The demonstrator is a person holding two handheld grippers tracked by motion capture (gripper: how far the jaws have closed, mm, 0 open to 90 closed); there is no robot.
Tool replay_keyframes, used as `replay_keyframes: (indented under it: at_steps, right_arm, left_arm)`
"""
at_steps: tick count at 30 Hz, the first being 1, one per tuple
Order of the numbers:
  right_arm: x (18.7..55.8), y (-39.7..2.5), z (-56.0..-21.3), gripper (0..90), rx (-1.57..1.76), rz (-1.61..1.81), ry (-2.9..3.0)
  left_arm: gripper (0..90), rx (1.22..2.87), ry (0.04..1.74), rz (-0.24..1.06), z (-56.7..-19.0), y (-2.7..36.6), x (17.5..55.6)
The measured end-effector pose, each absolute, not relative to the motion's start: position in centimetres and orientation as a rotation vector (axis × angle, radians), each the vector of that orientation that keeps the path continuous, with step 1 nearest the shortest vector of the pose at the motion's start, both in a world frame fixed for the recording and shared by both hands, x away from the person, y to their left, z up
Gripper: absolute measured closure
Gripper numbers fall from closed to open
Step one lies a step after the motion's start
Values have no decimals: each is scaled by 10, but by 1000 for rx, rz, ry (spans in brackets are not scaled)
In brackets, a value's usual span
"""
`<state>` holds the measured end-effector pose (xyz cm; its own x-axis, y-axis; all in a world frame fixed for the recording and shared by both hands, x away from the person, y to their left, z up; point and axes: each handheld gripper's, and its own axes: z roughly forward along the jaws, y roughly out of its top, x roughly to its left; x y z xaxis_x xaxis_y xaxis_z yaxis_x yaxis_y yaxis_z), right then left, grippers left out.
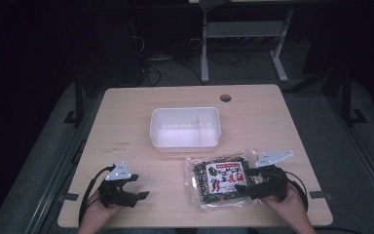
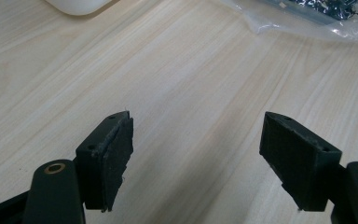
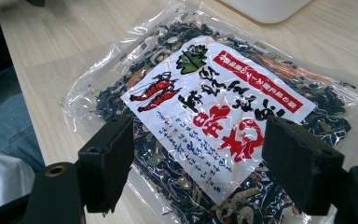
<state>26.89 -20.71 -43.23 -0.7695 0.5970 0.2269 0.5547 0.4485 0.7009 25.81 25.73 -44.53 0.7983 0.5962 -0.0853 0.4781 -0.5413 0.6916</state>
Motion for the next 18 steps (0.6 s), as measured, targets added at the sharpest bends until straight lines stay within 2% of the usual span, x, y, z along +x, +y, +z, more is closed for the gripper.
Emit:
replay_keyframes:
  at_steps: [11, 16, 18]
  right_arm:
    - [267, -224, -424, 257, 1075, 1258, 2573]
    - [268, -231, -422, 256, 1095, 1265, 2557]
    - [267, -235, -422, 261, 1103, 1261, 2551]
  left_arm:
    - [262, 2233, 697, 161, -441, 224, 257]
    - [333, 2258, 669, 144, -438, 211, 263]
    - [392, 2256, 656, 135, -436, 207, 264]
